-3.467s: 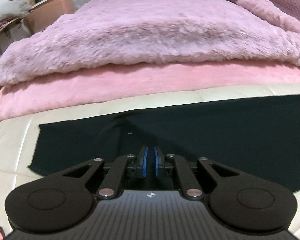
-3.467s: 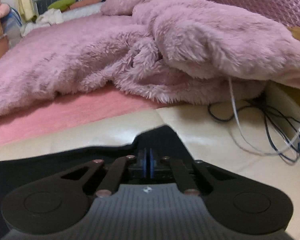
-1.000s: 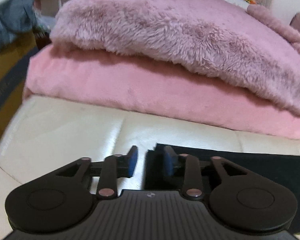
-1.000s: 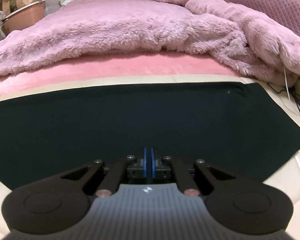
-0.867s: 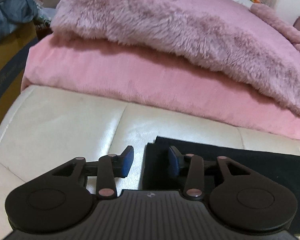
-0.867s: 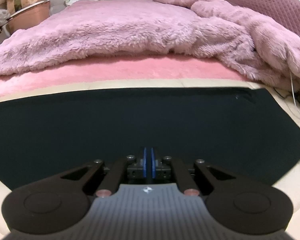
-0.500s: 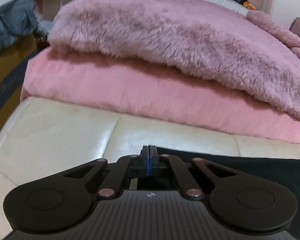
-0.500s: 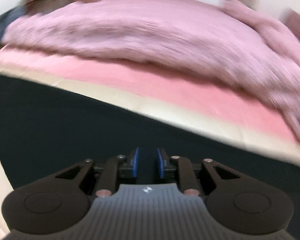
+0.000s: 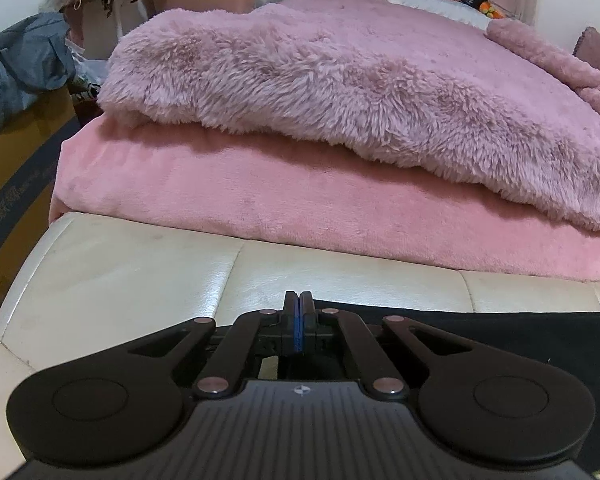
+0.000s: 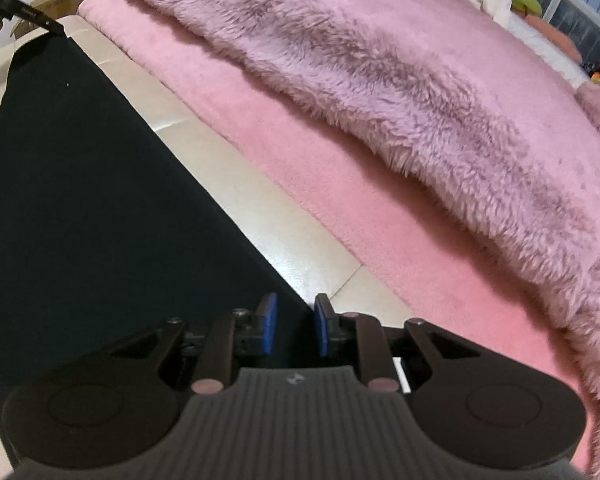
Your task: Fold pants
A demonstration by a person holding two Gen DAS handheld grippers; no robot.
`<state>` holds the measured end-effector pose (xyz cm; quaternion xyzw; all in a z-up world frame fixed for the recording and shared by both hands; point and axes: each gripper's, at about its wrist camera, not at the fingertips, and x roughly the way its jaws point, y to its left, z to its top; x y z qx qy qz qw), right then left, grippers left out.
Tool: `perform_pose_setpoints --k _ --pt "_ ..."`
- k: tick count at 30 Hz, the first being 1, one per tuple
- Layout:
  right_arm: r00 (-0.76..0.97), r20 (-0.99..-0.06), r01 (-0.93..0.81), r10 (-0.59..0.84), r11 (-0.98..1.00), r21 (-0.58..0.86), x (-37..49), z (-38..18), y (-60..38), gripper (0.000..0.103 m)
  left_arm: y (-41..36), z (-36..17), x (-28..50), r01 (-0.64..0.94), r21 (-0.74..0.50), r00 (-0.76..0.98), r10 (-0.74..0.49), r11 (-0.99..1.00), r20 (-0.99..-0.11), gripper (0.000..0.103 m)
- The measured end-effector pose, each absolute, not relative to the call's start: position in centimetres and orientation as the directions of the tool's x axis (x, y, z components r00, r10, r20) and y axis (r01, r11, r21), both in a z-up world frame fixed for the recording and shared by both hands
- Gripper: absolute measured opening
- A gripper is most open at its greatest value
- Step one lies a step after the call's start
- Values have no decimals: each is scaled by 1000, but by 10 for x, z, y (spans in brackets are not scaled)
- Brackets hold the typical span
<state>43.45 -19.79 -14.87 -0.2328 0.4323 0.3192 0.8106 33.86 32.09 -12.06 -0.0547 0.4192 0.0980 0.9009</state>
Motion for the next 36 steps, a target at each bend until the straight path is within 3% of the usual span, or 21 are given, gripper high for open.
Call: perform_pose_setpoints --k 15,24,26,28,30,34,36 --pt "585 -746 -628 318 760 -169 402 -125 -207 0 318 -109 332 -212 18 677 161 977 -718 0" --pt "586 -776 -546 234 822 -164 412 -153 -196 0 315 -150 350 -261 52 618 208 964 -758 0" --pt "590 -778 -518 216 840 -159 412 -157 -193 0 315 -149 347 -304 57 623 243 951 -743 6" --pt "603 -770 -480 209 866 -141 410 -154 -193 3 323 -143 341 -342 2 618 226 940 -753 18" --pt "618 -758 -449 207 885 -125 403 -148 -195 21 330 -133 326 -372 -63 640 206 926 -740 20" --pt "635 -739 -395 226 917 -59 376 -132 -198 21 343 -116 285 -459 -251 669 146 853 -729 28" --pt "640 -728 -365 246 931 -7 357 -127 -200 21 347 -116 261 -497 -371 691 99 785 -716 39"
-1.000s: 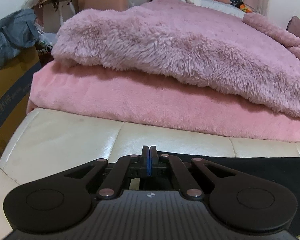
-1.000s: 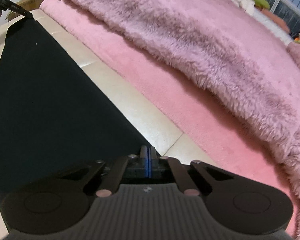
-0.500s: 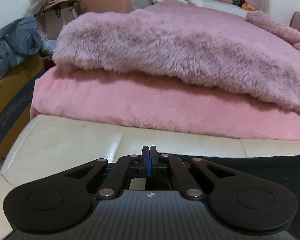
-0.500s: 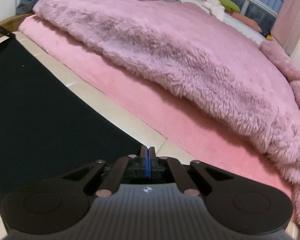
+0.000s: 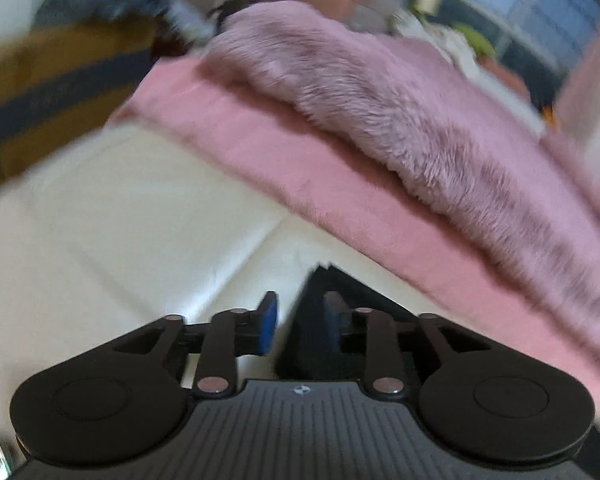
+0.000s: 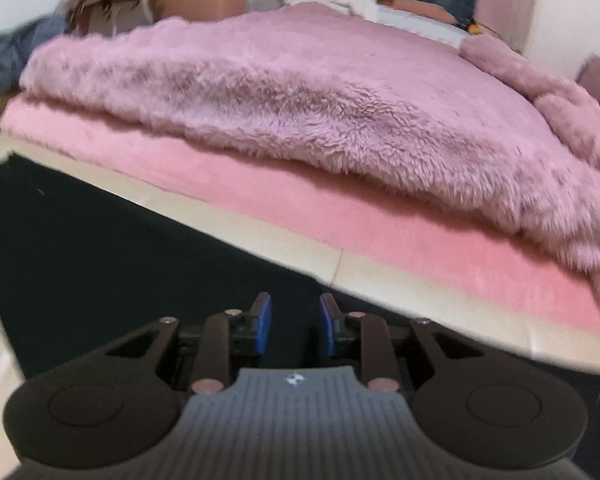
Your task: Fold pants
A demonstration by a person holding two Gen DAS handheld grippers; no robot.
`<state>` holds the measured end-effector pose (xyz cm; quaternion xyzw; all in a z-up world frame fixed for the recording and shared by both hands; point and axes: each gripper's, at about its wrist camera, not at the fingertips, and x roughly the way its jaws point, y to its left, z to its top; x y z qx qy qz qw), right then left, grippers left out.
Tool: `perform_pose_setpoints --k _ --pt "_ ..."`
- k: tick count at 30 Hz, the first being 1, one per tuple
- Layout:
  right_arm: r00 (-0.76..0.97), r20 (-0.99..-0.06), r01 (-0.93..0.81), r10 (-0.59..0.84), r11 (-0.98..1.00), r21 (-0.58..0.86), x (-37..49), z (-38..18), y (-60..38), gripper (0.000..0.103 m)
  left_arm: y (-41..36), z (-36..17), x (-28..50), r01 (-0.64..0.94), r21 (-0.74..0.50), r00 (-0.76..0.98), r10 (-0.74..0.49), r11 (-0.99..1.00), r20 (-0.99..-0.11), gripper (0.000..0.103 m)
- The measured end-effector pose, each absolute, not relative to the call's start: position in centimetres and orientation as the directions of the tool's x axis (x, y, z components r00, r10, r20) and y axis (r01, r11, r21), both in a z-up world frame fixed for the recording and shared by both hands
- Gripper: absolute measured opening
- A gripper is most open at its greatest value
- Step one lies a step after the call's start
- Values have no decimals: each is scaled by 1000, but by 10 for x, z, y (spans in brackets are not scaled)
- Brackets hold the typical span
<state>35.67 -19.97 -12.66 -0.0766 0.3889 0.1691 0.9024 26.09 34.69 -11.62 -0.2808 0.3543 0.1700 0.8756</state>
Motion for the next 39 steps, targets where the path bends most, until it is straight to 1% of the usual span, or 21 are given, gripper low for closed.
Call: perform_pose_setpoints --k 3,6,8,10,13,16,17,20,22,23,24,28,32,36,39 --pt "641 -720 -313 267 947 72 330 -124 -202 21 348 -131 235 -528 -521 712 15 671 -703 40" --pt "637 -723 -264 267 957 121 308 -128 -205 21 340 -150 230 -562 -549 697 -4 619 -717 40" --pt "630 -730 -238 265 961 143 298 -131 -208 21 332 -154 231 -561 -547 716 31 622 -698 41" --pt "630 -733 -224 256 964 144 290 -130 -211 21 324 -156 239 -564 -517 712 64 644 -699 42" --pt "635 -730 -218 253 965 144 281 -127 -214 21 313 -156 251 -583 -430 687 137 689 -713 44" --pt "640 -728 -213 247 967 141 279 -125 -215 21 299 -156 263 -582 -308 661 217 753 -718 44" --pt "641 -727 -212 245 967 138 280 -125 -215 21 293 -155 266 -582 -256 648 249 772 -720 43" --pt "642 -734 -208 219 972 108 280 -128 -212 21 277 -154 273 -574 -138 621 320 807 -715 32" --pt "635 -749 -193 188 978 82 280 -131 -212 21 273 -152 275 -578 -110 610 339 809 -716 13" --pt "628 -757 -184 179 980 79 281 -133 -213 21 275 -151 274 -582 -118 608 334 805 -720 8" --pt "623 -763 -177 174 981 80 280 -135 -214 21 278 -149 274 -593 -128 602 332 795 -726 6" --pt "591 -787 -174 176 981 90 278 -143 -216 22 286 -144 265 -636 -89 561 380 766 -735 4" --pt "554 -803 -230 222 967 108 275 -145 -202 22 308 -140 242 -690 -75 522 423 720 -741 3" --pt "522 -812 -321 263 942 99 268 -145 -173 21 324 -127 211 -718 -116 532 434 686 -727 3" --pt "526 -802 -349 284 932 101 264 -140 -160 21 313 -105 199 -686 -162 600 426 709 -677 3"
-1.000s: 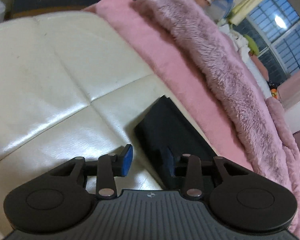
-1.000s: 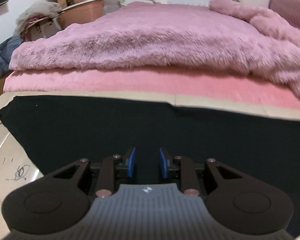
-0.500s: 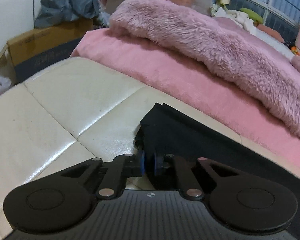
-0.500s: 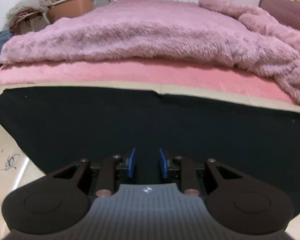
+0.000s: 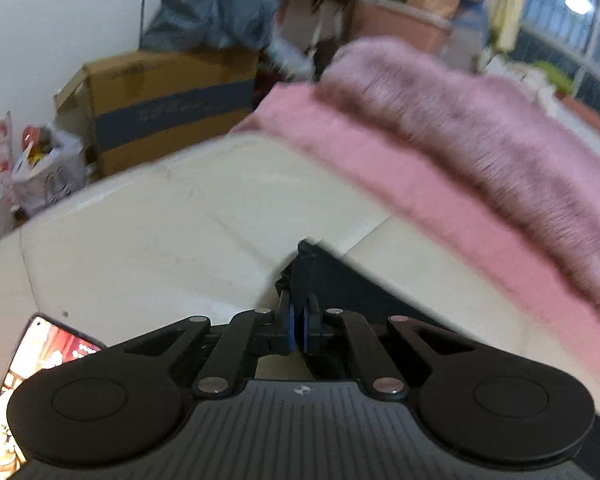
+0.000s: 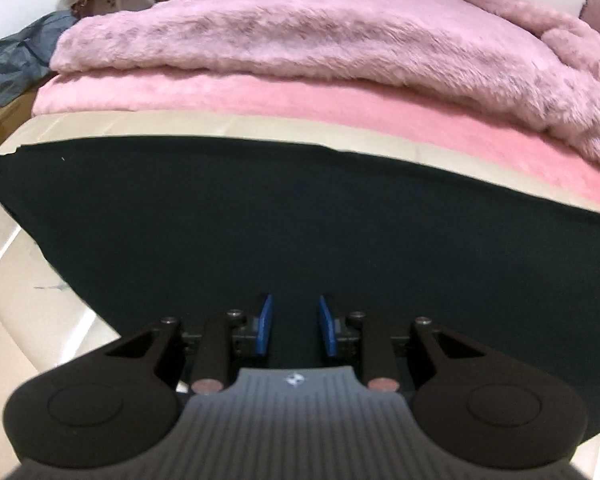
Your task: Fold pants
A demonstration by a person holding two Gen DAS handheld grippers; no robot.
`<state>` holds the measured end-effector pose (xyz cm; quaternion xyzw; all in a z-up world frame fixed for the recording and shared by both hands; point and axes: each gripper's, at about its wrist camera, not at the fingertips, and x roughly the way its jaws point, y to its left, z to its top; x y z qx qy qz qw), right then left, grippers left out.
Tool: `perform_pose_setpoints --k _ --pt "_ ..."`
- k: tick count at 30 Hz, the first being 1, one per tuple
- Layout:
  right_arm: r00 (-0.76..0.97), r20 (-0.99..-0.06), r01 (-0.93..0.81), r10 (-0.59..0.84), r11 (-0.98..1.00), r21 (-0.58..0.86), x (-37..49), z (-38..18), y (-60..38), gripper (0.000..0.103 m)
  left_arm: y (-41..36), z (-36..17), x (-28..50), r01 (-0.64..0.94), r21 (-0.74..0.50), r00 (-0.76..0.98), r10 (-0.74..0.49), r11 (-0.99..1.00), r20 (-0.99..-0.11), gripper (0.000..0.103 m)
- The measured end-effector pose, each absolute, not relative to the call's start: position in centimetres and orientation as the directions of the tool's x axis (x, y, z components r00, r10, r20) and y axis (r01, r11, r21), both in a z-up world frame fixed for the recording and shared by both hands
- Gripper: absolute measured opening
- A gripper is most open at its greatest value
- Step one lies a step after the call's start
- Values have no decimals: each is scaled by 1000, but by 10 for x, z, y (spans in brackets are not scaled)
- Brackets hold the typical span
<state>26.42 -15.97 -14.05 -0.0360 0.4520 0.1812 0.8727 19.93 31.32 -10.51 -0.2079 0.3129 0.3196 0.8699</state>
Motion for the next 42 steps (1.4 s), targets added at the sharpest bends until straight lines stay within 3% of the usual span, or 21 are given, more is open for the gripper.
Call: perform_pose_setpoints --k 6,12,17,22,28,31,37,39,42 --pt "544 -781 -338 309 932 133 264 -127 -158 22 238 -46 202 -531 -161 761 385 832 -522 3" --pt "559 -763 -310 325 935 172 259 -118 -170 22 137 -19 229 -339 -5 850 304 941 -429 3" --pt "570 -749 -281 337 937 208 253 -117 -188 21 53 -46 257 -191 127 846 229 973 -482 3" --pt "570 -746 -244 344 938 247 247 -121 -208 21 -12 -109 263 9 207 754 129 978 -644 3" --pt "551 -750 -204 366 931 304 241 -133 -223 21 -16 -139 260 111 45 603 -31 993 -797 9" --pt "544 -749 -200 379 925 323 240 -138 -222 21 -5 -135 262 132 -84 555 -144 988 -819 21" --pt "537 -736 -216 413 910 353 240 -138 -215 22 25 -112 264 162 -356 515 -387 920 -765 41" --pt "538 -731 -230 421 907 353 239 -134 -212 22 34 -100 259 191 -381 532 -422 904 -734 47" --pt "540 -721 -241 435 900 362 241 -130 -207 22 50 -88 255 204 -360 552 -411 910 -726 47"
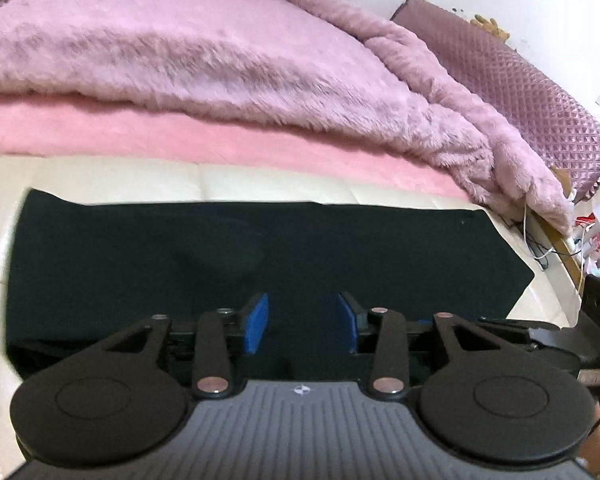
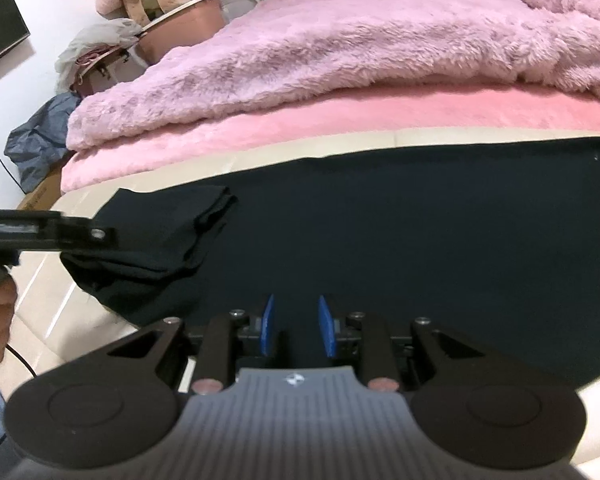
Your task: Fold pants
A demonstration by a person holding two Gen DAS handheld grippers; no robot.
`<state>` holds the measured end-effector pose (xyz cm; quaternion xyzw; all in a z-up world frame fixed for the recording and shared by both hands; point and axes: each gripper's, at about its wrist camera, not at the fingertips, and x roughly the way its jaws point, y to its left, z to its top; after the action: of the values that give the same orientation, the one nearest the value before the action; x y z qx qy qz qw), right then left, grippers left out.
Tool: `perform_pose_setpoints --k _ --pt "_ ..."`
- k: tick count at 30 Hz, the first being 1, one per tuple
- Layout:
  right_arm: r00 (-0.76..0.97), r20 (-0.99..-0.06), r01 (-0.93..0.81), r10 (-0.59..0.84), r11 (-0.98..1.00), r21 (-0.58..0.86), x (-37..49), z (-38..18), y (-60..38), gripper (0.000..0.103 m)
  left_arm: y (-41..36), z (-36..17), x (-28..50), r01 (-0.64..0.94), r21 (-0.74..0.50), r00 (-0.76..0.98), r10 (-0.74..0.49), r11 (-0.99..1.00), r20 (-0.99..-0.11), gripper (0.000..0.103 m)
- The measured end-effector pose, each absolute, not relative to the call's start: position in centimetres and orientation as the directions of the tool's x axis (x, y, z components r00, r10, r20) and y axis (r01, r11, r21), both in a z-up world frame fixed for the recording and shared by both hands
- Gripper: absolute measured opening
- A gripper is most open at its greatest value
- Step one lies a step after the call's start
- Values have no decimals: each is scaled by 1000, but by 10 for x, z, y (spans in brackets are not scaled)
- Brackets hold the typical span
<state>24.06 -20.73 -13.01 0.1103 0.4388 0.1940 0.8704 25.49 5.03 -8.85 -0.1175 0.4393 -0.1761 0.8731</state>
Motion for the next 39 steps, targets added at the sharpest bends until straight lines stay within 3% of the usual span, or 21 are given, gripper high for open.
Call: perform_pose_setpoints --k 12,16,21,22,26,31,39 --pt "512 -703 -288 494 870 401 253 -136 -185 22 34 -121 251 301 -51 544 -215 952 -811 47" --pt "504 -704 -305 500 866 396 254 -137 -181 22 27 -132 253 307 -42 533 -208 951 -820 46" --pt "495 -704 -309 509 861 405 259 -141 -179 22 10 -145 249 366 60 540 -159 929 -826 44" --pt "492 -705 -311 511 859 406 260 -142 -178 22 10 -145 250 363 49 537 -166 931 -827 40" --pt "479 -700 -337 530 847 411 264 -142 -170 22 27 -135 257 306 -72 521 -230 949 -822 1" --pt "459 -674 -420 579 810 410 271 -133 -150 22 63 -120 268 187 -281 515 -338 941 -788 0" --pt "396 -679 -431 618 778 457 303 -142 -113 22 84 -90 272 134 -339 588 -350 931 -729 0"
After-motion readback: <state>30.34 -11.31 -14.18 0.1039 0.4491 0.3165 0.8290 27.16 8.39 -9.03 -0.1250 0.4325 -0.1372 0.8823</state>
